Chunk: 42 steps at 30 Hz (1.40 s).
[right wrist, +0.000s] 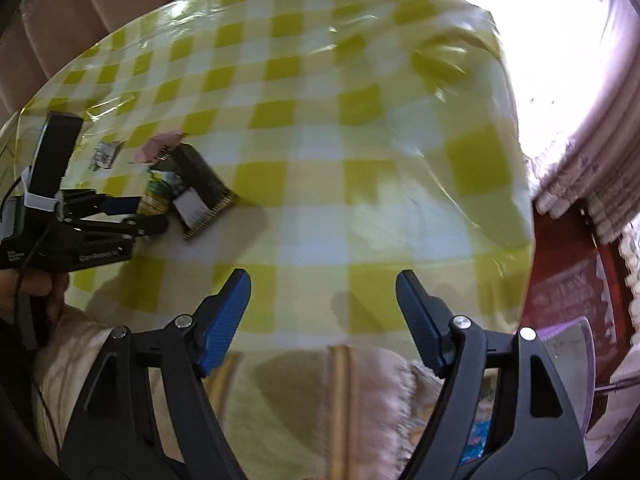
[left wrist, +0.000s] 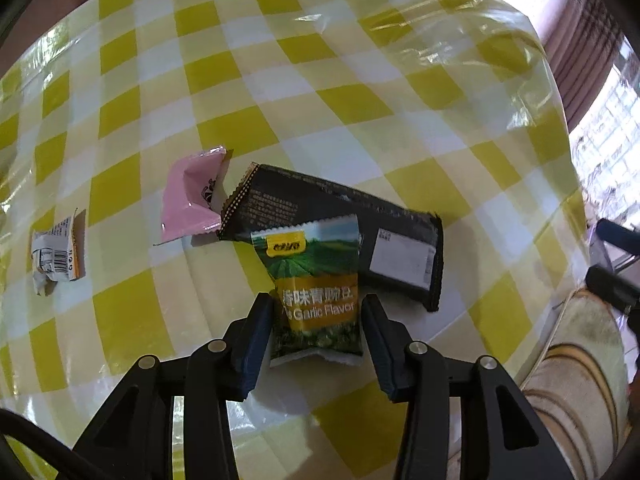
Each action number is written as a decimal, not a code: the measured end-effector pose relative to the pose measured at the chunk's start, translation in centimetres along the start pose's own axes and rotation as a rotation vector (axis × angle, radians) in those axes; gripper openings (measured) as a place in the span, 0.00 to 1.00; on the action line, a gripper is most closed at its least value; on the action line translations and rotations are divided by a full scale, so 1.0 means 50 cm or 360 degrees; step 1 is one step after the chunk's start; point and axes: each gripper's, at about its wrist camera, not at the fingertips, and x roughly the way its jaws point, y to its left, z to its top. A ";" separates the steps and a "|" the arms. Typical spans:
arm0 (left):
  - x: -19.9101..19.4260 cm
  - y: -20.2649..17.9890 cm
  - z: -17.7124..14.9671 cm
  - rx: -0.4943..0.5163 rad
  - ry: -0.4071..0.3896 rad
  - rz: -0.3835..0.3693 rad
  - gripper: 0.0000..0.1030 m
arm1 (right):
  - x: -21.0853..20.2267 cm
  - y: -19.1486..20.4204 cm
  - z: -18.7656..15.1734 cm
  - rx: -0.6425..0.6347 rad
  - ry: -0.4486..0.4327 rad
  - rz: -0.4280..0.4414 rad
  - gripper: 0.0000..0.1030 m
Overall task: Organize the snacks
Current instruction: 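Lift the green bag with the left tool while the right tool grasps the pink candy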
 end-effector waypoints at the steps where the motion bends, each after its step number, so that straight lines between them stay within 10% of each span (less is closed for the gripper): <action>1: -0.001 -0.002 0.000 0.0000 -0.0006 0.0001 0.46 | 0.003 0.007 0.005 -0.0005 -0.0001 0.0006 0.75; 18: -0.048 0.080 -0.041 -0.0336 -0.0157 -0.0159 0.35 | 0.060 0.169 0.122 -0.0090 -0.0112 0.0037 0.84; 42: -0.108 0.261 -0.141 -0.1026 -0.0416 -0.0059 0.35 | 0.235 0.395 0.227 -0.0265 -0.0050 0.0044 0.84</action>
